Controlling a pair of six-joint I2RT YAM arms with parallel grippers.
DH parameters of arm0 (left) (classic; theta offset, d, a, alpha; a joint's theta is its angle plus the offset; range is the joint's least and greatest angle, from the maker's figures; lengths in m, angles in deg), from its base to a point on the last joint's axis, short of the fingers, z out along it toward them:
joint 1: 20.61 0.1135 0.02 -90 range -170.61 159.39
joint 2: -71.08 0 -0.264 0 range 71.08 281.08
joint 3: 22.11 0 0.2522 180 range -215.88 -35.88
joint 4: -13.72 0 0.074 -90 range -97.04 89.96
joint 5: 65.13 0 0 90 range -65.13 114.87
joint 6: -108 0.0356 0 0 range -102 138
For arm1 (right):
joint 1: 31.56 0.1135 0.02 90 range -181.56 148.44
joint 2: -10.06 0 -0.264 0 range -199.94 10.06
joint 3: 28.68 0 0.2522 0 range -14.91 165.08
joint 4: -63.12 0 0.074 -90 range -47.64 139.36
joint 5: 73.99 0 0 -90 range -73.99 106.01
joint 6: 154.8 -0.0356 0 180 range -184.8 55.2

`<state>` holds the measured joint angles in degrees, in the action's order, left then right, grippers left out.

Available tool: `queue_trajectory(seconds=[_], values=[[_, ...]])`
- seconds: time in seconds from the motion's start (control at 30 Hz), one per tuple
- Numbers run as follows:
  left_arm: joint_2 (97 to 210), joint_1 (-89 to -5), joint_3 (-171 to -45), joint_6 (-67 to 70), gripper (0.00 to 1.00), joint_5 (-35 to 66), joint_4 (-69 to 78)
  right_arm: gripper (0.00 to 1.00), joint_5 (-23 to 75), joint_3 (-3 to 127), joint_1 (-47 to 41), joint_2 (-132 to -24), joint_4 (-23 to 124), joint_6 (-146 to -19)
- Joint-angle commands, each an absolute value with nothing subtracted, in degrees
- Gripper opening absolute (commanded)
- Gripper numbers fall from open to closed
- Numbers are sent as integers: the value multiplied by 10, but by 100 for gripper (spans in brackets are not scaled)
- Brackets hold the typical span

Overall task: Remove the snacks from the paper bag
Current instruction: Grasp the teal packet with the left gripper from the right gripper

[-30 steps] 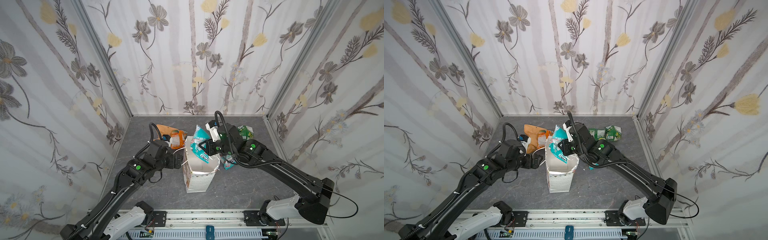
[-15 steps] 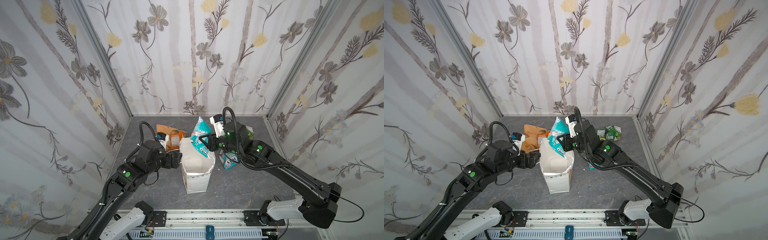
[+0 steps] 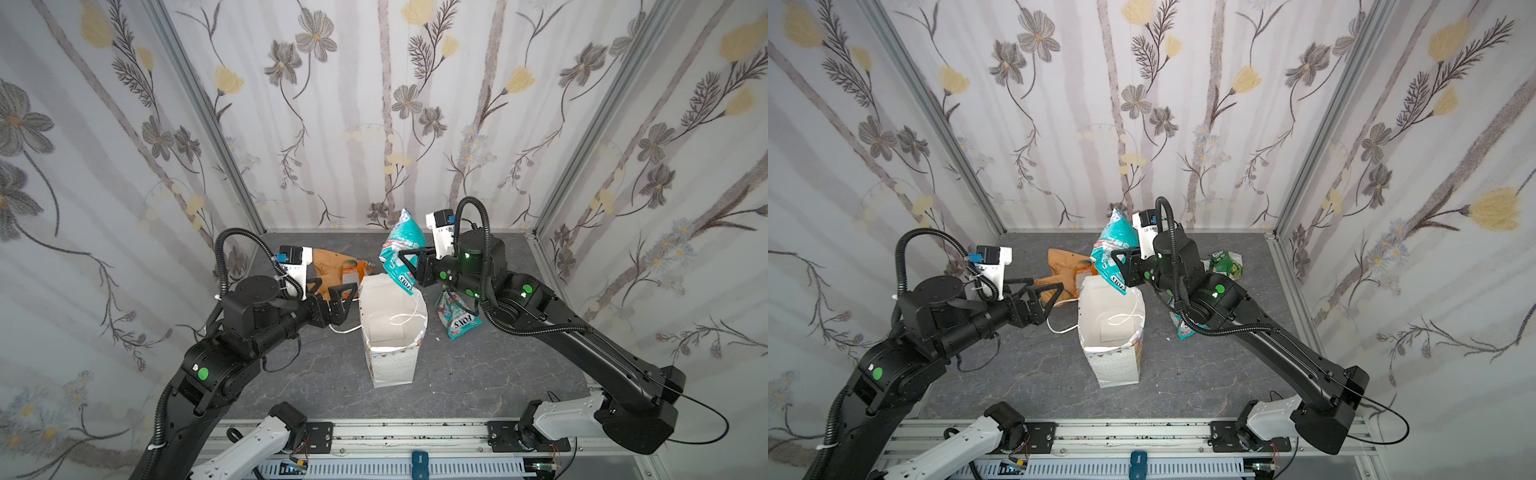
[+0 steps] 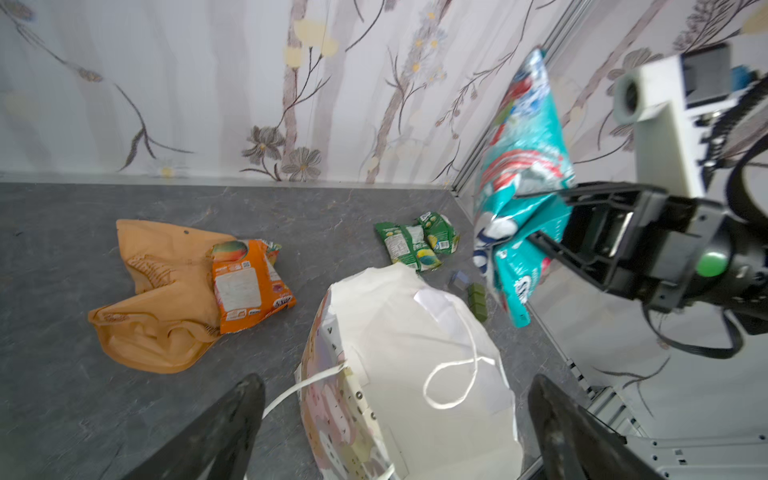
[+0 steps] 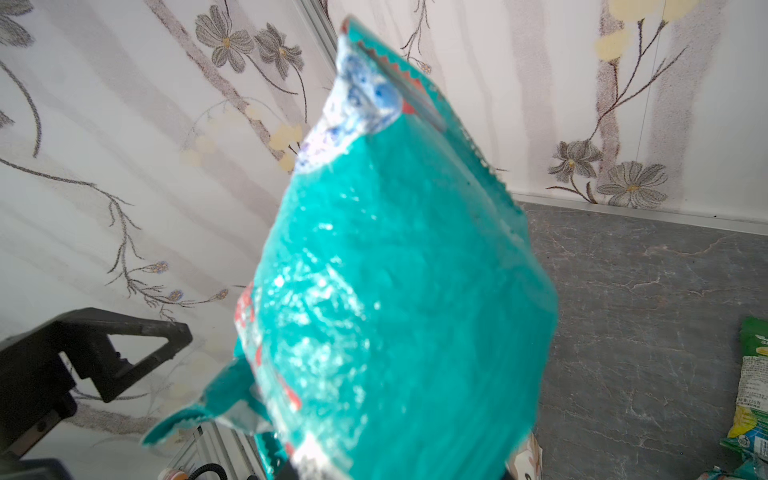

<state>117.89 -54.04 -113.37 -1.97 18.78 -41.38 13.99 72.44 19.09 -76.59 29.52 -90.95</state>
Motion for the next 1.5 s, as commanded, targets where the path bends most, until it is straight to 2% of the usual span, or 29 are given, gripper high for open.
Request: queue_trajectory(seconds=[0.0, 0.2, 0.4, 0.57, 0.7, 0.9, 1.1, 1.27, 1.4, 1.47], values=[[1203, -539, -1168, -44, 100, 173, -379, 4, 128, 737, 203, -772, 318, -874], [1266, -537, -1232, -76, 100, 117, -350, 4, 92, 763, 234, -785, 288, -832], [1294, -529, -1238, -116, 99, 34, -279, 4, 129, 777, 254, -801, 289, -810], [1316, -517, -1227, -163, 95, 3, -239, 4, 148, 781, 266, -805, 296, -799], [1328, -511, -1216, -181, 87, -3, -228, 4, 157, 782, 271, -802, 307, -795], [1332, -506, -1180, -213, 55, -57, -157, 5, 158, 781, 275, -800, 311, -790], [1329, -507, -1170, -208, 33, -63, -144, 10, 160, 781, 274, -804, 310, -791], [1326, -507, -1173, -201, 15, -63, -140, 19, 160, 779, 275, -792, 325, -796], [1321, -507, -1177, -196, 6, -62, -133, 34, 175, 764, 274, -767, 353, -800], [1318, -507, -1183, -190, 1, -60, -134, 38, 178, 746, 274, -749, 373, -804]])
